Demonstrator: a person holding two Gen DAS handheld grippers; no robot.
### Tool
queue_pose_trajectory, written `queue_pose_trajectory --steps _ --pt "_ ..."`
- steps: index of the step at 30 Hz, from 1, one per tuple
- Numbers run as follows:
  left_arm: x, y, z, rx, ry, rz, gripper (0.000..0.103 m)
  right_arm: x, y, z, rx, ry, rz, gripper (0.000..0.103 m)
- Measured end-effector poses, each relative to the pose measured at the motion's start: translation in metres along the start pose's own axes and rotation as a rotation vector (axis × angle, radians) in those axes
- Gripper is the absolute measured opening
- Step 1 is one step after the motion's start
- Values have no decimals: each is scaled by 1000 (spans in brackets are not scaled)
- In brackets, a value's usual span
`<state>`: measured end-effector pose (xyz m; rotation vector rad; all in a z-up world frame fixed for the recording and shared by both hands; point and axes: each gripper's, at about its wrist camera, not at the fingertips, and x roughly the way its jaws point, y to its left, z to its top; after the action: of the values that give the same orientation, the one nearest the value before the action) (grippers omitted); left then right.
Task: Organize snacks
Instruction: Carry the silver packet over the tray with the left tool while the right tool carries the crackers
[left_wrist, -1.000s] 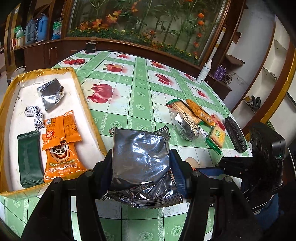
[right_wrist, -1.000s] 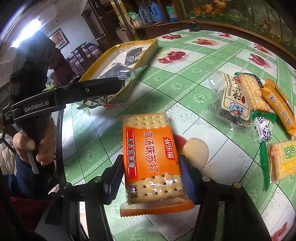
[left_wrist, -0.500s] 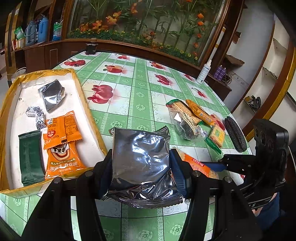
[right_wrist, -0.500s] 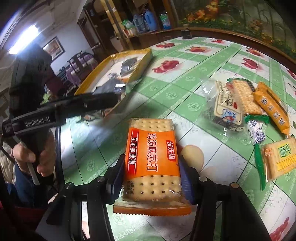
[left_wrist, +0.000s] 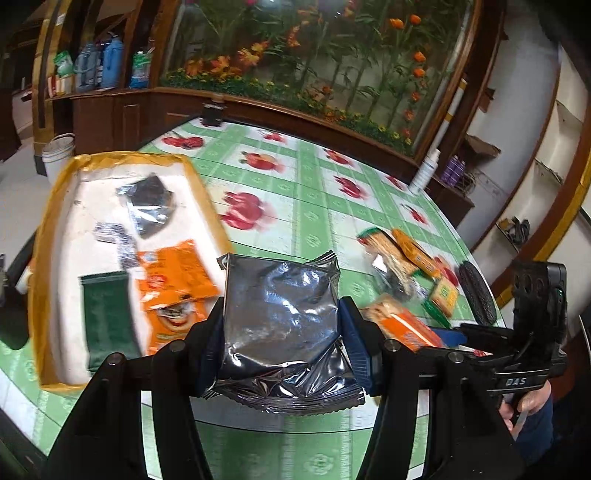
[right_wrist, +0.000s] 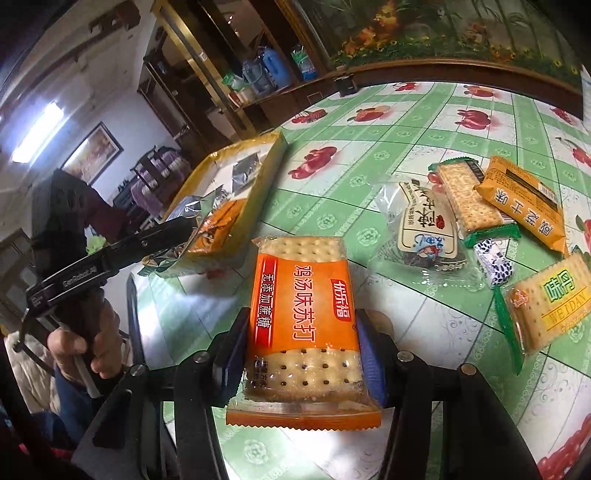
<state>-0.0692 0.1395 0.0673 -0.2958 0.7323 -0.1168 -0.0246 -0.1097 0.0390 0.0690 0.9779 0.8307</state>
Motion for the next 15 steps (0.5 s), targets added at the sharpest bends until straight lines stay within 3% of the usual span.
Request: queue_pose_trajectory --steps 15 --pt "-11 58 0 -105 -50 96 57 31 47 20 30 -6 76 54"
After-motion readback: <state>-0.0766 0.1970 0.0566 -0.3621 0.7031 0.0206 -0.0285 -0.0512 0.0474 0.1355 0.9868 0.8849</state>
